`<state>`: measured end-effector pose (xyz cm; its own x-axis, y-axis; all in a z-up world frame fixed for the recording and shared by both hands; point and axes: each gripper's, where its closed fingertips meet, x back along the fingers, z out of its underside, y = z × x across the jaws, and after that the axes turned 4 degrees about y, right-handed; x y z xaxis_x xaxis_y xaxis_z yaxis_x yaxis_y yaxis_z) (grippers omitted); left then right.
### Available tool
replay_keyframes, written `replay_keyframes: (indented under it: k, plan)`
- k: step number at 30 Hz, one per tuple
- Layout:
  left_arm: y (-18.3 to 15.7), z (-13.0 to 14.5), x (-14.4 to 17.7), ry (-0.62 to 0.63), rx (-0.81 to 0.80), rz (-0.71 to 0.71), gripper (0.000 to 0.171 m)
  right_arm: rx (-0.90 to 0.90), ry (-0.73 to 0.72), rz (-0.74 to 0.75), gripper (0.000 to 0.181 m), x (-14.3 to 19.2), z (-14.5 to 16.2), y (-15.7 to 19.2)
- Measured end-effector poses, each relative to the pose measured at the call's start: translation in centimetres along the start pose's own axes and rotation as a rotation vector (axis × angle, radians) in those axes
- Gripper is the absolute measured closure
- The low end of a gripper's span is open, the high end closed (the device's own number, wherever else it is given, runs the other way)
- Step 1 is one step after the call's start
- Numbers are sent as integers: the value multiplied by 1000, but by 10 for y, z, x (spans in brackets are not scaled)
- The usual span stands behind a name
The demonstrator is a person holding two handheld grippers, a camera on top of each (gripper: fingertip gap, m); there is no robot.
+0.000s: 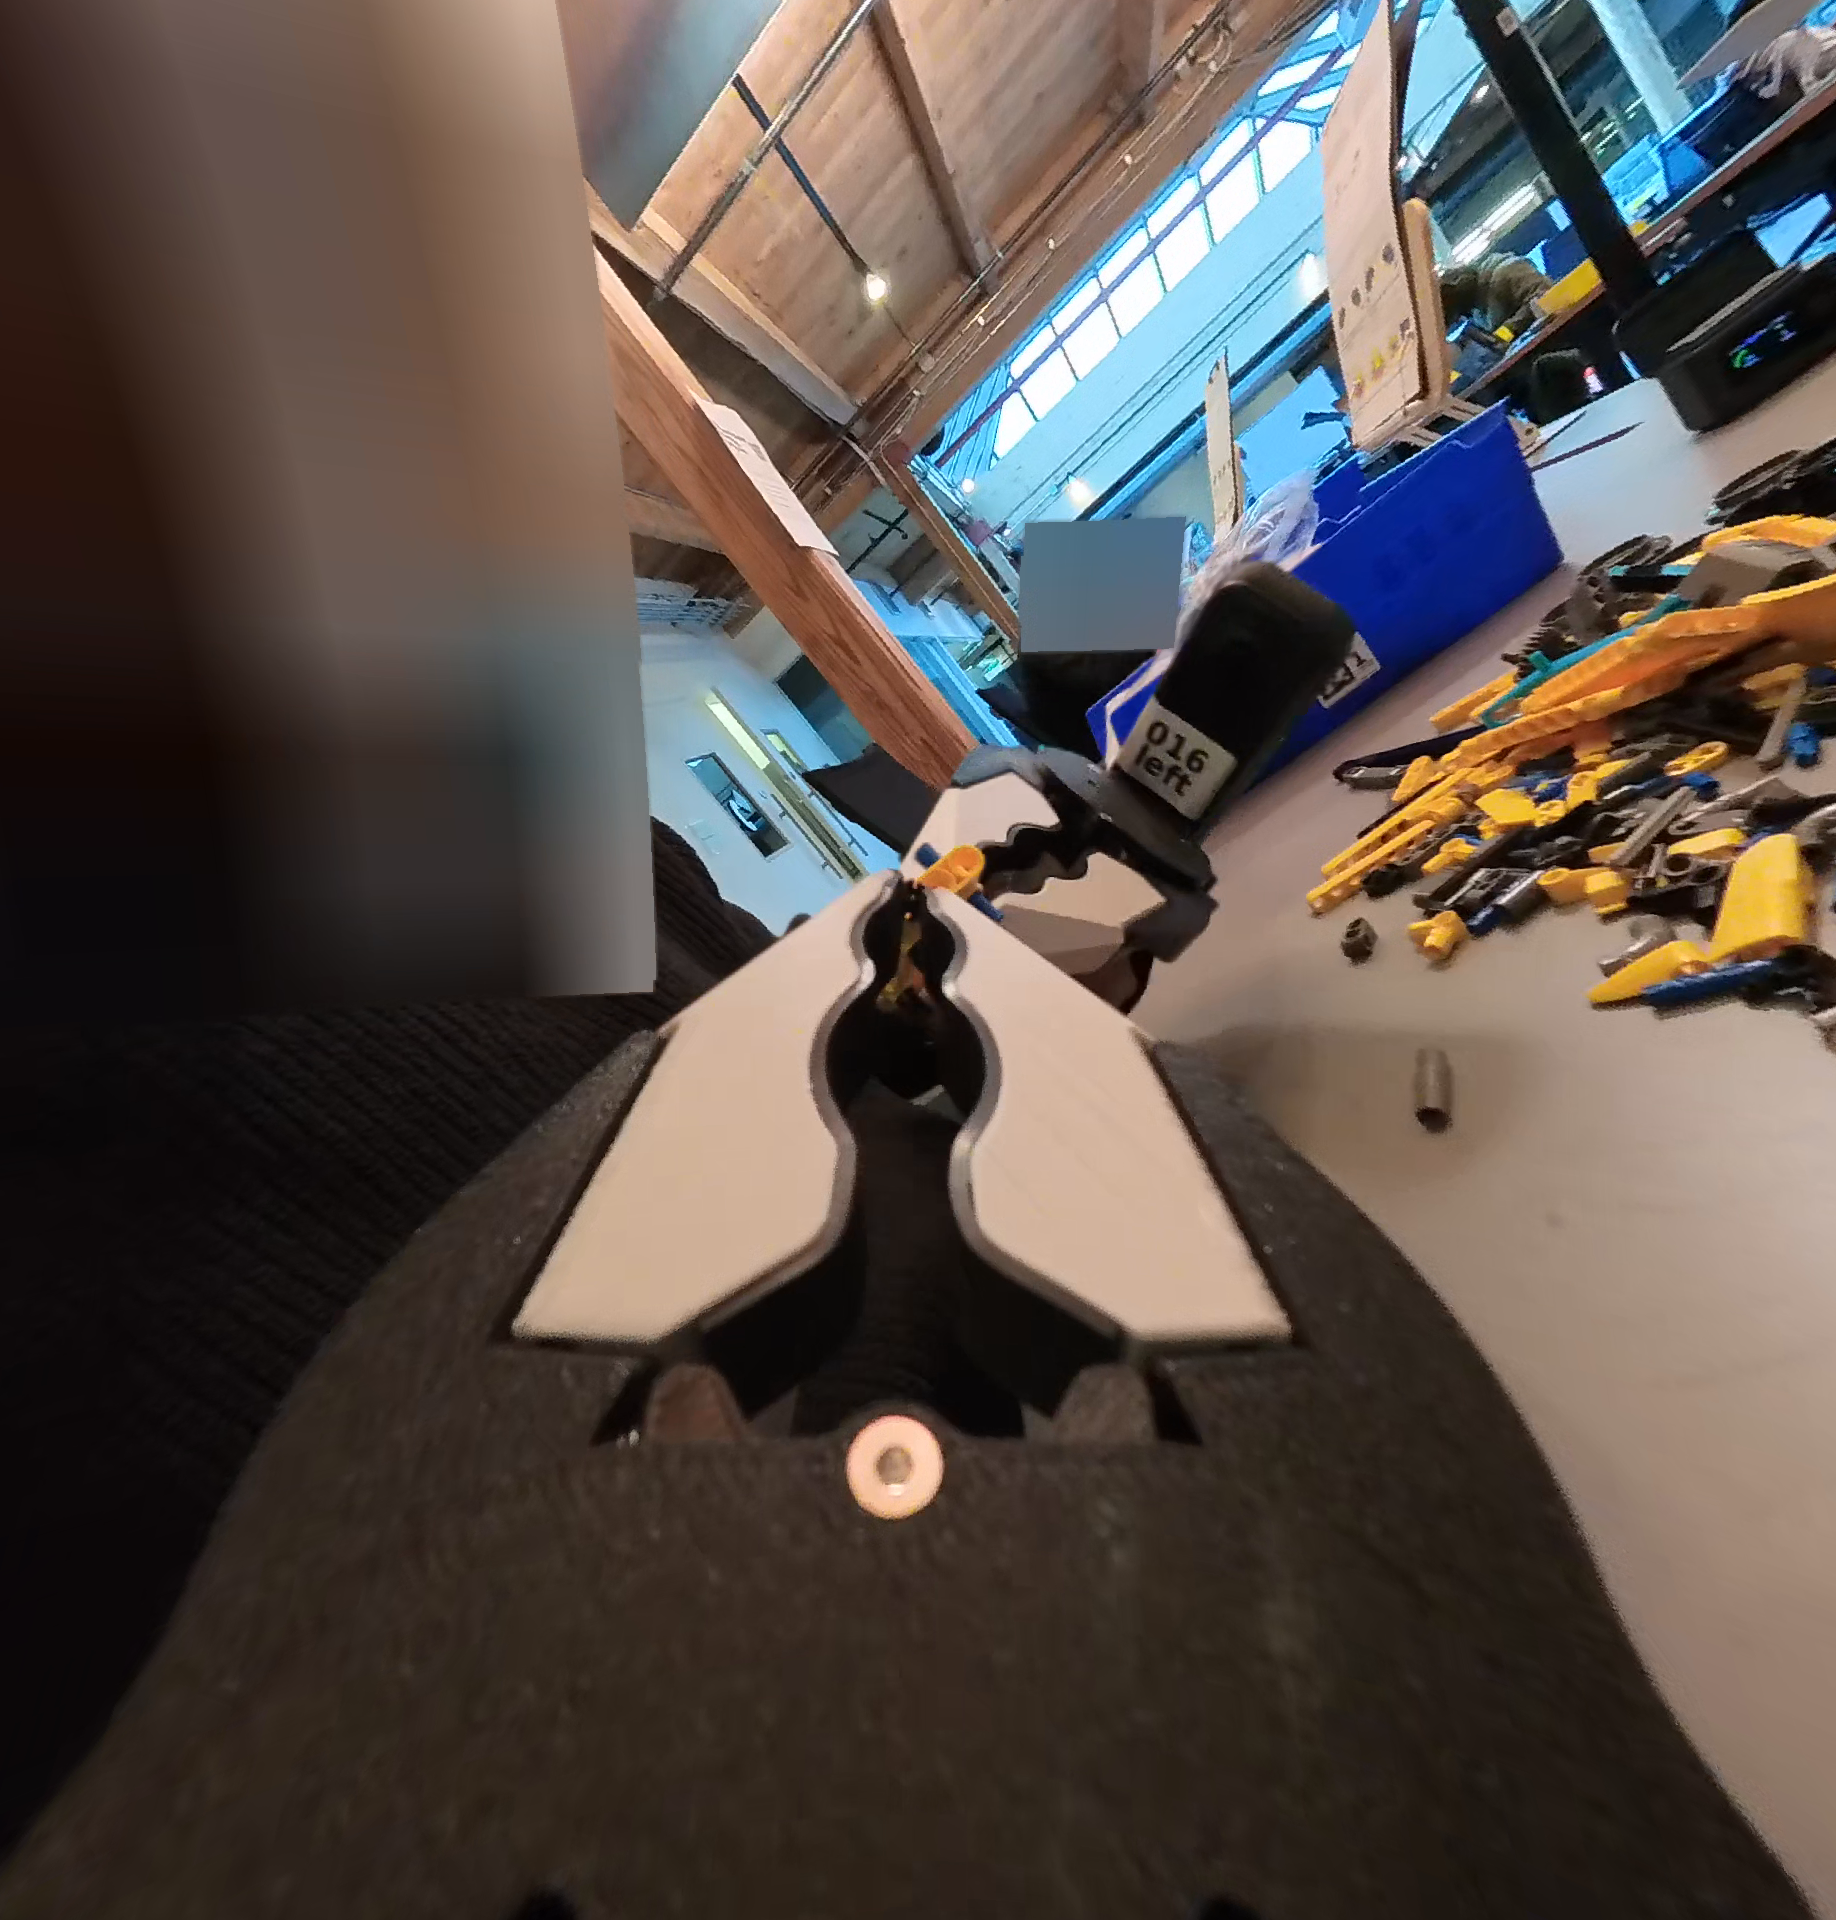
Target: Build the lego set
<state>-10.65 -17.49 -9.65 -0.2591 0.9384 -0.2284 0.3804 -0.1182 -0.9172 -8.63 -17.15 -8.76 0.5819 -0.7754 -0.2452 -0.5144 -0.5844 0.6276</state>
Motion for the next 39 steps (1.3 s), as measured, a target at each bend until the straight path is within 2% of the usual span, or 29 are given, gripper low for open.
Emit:
replay_keyframes:
  k: [2, 5, 9, 11, 15, 18, 20, 23, 28, 34, 38, 39]
  plan:
    - [1, 1, 0, 11, -33, -29, 165, 4, 23, -10, 181, -1, 2, 1]
    - [17, -4, 9, 29, -291, -316, 166, 73, 103, 120, 177, 2, 8, -15]
    - [15, -22, 18, -27, -627, -573, 165, 144, -61, 187, 174, 10, -19, -18]
    - [10, -31, 22, -102, -742, -639, 165, 158, -145, 206, 153, 9, -29, -20]
    - [3, -38, 22, -238, -808, -628, 165, 246, -201, 309, 150, -9, -28, -28]
    - [-1, -41, 22, -316, -795, -583, 165, 257, -317, 302, 152, -14, -39, -25]
    - [0, -41, 22, -333, -794, -585, 165, 264, -336, 273, 177, -17, -38, -23]
    - [1, -38, 25, -330, -815, -606, 165, 264, -316, 269, 178, -20, -36, -23]
    - [2, -33, 27, -302, -891, -641, 165, 293, -177, 268, 155, -42, -19, -22]
    - [-3, -37, 30, -338, -925, -652, 165, 378, -220, 335, 156, -41, -29, -20]
    - [-6, -41, 43, -412, -868, -608, 165, 395, -323, 438, 147, -24, -50, -25]
    - [-5, -43, 47, -433, -853, -613, 165, 410, -351, 507, 147, -17, -57, -30]
